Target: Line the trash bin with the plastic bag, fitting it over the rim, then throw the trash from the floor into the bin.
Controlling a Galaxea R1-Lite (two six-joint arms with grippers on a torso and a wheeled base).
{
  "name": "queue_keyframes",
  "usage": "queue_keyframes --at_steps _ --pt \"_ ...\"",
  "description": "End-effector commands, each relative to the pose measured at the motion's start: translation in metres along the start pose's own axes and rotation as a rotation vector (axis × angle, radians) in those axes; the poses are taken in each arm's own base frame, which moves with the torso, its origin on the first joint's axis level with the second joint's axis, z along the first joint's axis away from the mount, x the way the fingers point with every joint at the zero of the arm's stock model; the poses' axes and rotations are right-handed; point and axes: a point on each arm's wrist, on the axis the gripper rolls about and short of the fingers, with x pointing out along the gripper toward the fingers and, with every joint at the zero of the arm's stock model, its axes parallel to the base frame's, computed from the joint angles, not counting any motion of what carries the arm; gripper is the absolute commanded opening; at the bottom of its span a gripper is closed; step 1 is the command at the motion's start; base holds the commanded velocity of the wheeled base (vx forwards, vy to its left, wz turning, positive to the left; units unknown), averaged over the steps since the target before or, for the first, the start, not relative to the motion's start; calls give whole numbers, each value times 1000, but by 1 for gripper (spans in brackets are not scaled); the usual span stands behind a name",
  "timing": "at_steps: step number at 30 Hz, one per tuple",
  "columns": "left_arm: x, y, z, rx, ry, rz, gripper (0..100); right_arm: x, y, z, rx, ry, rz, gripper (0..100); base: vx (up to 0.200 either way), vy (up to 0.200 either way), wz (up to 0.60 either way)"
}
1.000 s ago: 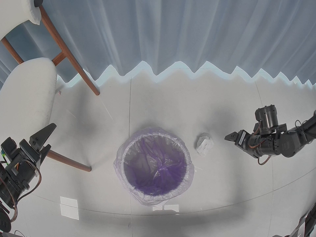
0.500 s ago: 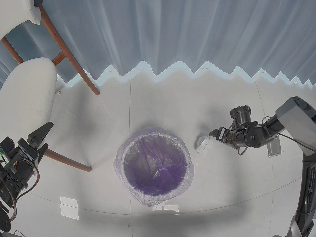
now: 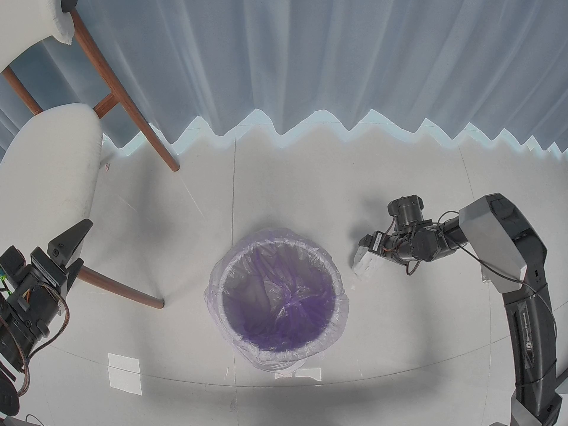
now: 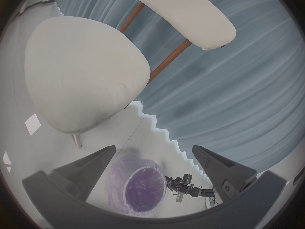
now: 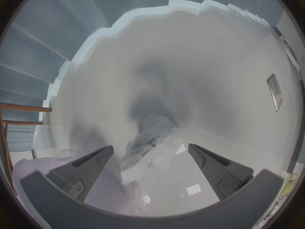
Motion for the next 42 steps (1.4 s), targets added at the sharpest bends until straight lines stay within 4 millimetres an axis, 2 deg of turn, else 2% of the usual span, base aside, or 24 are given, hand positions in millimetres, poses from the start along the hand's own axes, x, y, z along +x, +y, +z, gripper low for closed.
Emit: queue_keyframes --at_steps 1,2,3,8,11,13,14,15,16,17,18,19,22,23,26,28,29,30,31,32,34,37,40,42 --pt "0 3 1 -1 -14 21 100 40 -3 -14 -9 48 -24 100 0 0 0" --pt "0 3 1 -1 -14 21 100 40 -3 -14 -9 48 -24 100 0 0 0" --pt "-1 4 2 1 -20 25 100 46 0 -11 -9 48 -23 0 0 0 0" --pt "-1 5 3 1 -28 31 100 46 1 -14 -6 81 -40 0 0 0 0" --pt "-1 5 4 1 -32 33 100 33 7 -3 13 68 -35 0 0 0 0" --pt "-1 5 4 3 -35 31 100 5 15 15 66 51 -36 0 0 0 0" --pt "-2 5 4 3 -36 30 100 -16 16 24 98 55 -47 0 0 0 0" --pt "-2 5 4 3 -36 30 100 -16 16 24 98 55 -47 0 0 0 0" --pt "-2 4 5 3 -38 28 100 -60 16 37 147 65 -65 0 0 0 0" --pt "-2 4 5 3 -38 28 100 -62 16 38 149 67 -68 0 0 0 0" --pt "-3 4 5 3 -39 25 100 -102 9 46 191 60 -78 0 0 0 0" --pt "-3 3 5 4 -41 20 100 -128 7 49 210 50 -73 0 0 0 0" --pt "-5 1 5 3 -40 6 100 -195 -4 49 239 28 -44 0 0 0 0" --pt "-5 1 5 3 -40 6 100 -195 -4 49 239 28 -44 0 0 0 0" --pt "-5 0 5 4 -40 -1 100 -290 -12 29 223 -14 45 0 0 0 0" --pt "-5 0 5 2 -39 -2 100 -323 -12 9 174 -9 102 0 0 0 0" --pt "-5 0 5 2 -38 0 100 -325 -12 7 169 -7 108 0 0 0 0" --pt "-4 0 5 2 -38 0 100 -342 -13 -16 82 22 151 0 0 0 0" --pt "-4 0 5 2 -38 0 100 -342 -13 -16 82 22 151 0 0 0 0" --pt "-3 -1 5 2 -26 -10 100 -351 -21 -42 -26 51 165 0 0 0 0" --pt "-2 -2 5 5 -11 -25 100 -353 -24 -63 -127 54 200 0 0 0 0" --pt "-2 -2 5 48 -5 -28 100 -349 -14 -90 -270 19 328 0 0 0 0" --pt "-1 -2 4 92 -2 -25 100 -336 0 -112 -354 -3 440 0 0 0 0" --pt "-2 -2 5 110 -5 -29 100 -313 15 -125 -415 -4 490 0 0 0 0"
